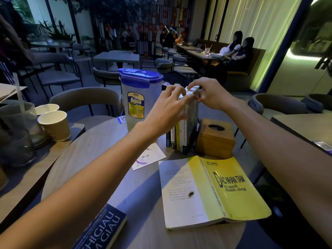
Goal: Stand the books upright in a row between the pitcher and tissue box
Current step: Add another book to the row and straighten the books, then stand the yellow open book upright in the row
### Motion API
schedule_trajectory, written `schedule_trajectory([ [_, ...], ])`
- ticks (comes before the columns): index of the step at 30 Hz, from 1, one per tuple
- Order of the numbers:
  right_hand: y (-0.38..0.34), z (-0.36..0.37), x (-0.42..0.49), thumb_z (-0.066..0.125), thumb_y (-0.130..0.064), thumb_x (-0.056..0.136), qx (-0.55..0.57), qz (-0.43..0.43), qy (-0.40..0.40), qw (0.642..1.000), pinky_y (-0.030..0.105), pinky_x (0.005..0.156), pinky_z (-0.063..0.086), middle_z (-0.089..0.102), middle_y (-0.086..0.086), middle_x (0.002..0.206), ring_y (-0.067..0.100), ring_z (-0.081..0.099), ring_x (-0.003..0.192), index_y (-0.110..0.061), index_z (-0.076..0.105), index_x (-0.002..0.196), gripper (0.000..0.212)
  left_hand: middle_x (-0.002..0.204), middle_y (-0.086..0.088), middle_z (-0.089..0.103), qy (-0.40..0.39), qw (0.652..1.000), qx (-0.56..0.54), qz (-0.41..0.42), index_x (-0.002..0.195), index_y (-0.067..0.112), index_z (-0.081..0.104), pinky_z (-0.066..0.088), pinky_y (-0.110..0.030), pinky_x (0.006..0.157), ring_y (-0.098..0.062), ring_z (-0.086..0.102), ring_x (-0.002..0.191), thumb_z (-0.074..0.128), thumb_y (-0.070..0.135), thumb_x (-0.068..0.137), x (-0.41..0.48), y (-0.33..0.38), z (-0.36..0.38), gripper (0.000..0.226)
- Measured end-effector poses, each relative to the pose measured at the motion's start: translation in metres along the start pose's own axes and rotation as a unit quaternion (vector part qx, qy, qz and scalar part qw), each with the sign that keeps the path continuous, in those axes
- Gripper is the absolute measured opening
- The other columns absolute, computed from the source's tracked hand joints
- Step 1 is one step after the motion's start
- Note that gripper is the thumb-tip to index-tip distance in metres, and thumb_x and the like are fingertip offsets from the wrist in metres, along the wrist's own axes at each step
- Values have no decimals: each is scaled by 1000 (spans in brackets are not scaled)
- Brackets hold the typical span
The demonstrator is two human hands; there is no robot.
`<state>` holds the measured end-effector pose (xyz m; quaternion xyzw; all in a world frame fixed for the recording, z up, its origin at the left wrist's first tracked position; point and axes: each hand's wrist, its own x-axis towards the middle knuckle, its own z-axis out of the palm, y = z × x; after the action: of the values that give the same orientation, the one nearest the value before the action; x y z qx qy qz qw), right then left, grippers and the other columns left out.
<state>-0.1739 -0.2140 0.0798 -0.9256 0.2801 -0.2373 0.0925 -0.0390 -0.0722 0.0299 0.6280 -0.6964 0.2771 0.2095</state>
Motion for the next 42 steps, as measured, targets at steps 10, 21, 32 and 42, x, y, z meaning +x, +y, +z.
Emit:
schedule_trajectory([
  [10,-32,-7,-58,55,-7,99,67,-38,51,996,38,72,57,64,8,103,25,65,82,-10,58,119,20,133,-12,51,26,996,-88,12,132,18,52,48,-23,81,-24,53,116,62,35,92,-37,6,-15,44],
  [21,-38,45,-138,59,-25,96,-78,35,-179,980,39,74,58,72,-1,95,19,68,87,-21,70,102,14,122,-4,58,-174,976,-129,15,133,22,54,45,-26,77,-21,58,104,54,45,93,-108,50,32,46],
  [32,-13,82,-156,57,-40,99,-49,142,-209,966,23,61,42,65,6,126,18,59,96,-16,58,136,44,148,-9,41,-289,937,-175,-88,147,27,39,46,-37,97,-29,50,125,58,64,85,-112,56,57,74],
  [42,-20,83,-153,65,-34,96,0,124,-166,978,24,60,45,66,2,99,14,63,80,-19,59,107,19,107,-3,64,-321,910,-248,-81,140,20,46,36,-21,59,-7,53,75,67,48,87,-109,56,46,64],
])
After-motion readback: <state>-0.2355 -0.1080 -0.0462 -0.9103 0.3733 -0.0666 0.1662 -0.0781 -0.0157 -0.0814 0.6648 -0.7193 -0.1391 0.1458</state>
